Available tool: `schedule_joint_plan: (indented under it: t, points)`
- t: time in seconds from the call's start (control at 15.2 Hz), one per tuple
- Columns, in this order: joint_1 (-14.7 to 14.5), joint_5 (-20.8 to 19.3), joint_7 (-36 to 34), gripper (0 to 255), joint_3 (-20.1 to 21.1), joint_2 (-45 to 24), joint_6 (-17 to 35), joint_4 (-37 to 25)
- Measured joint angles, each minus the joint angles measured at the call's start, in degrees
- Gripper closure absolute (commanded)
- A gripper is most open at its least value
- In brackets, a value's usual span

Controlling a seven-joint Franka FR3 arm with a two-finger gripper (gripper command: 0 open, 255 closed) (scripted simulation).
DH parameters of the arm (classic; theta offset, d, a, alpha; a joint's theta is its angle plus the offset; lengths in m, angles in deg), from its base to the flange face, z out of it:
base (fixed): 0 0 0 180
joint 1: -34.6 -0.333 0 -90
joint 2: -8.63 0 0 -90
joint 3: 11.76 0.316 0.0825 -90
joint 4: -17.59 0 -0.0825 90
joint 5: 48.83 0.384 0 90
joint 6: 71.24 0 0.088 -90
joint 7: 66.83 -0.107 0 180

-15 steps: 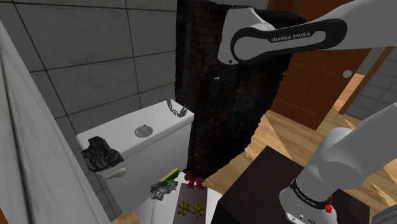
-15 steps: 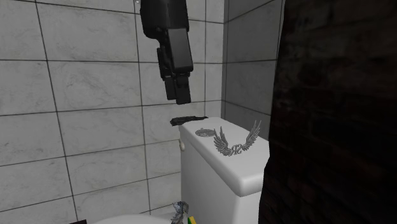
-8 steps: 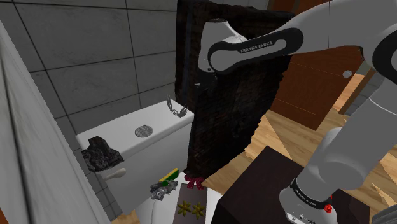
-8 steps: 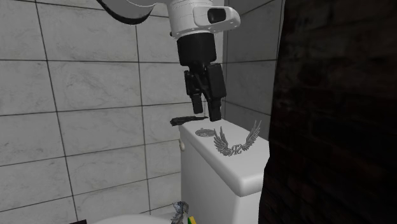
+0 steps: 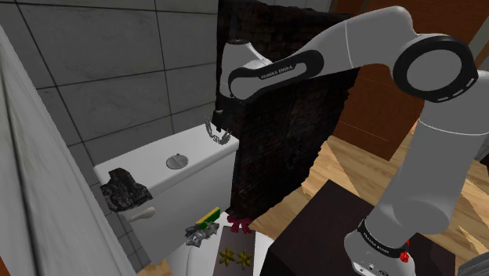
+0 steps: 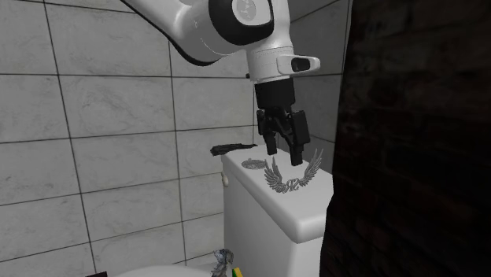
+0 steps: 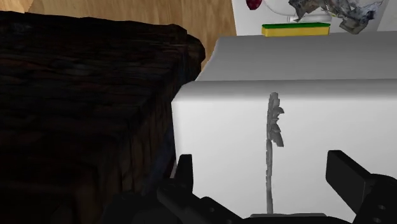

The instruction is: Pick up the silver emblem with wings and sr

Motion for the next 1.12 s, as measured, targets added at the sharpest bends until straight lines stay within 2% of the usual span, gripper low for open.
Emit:
schedule_joint_plan:
  t: [0.2,0.73,0.79,1.12]
  points:
    - [-0.92,-0.89,-0.56,0,0.27,-6.01,0.39,-6.06]
    - [-1.34,-1.90,-1.62,0,0.05,-9.32,5.22,-4.59]
    - [-1.33,-1.93,-1.63,255,0.02,-9.49,5.45,-4.53]
    - [-1.29,-1.96,-1.61,255,-0.01,-9.60,5.66,-4.51]
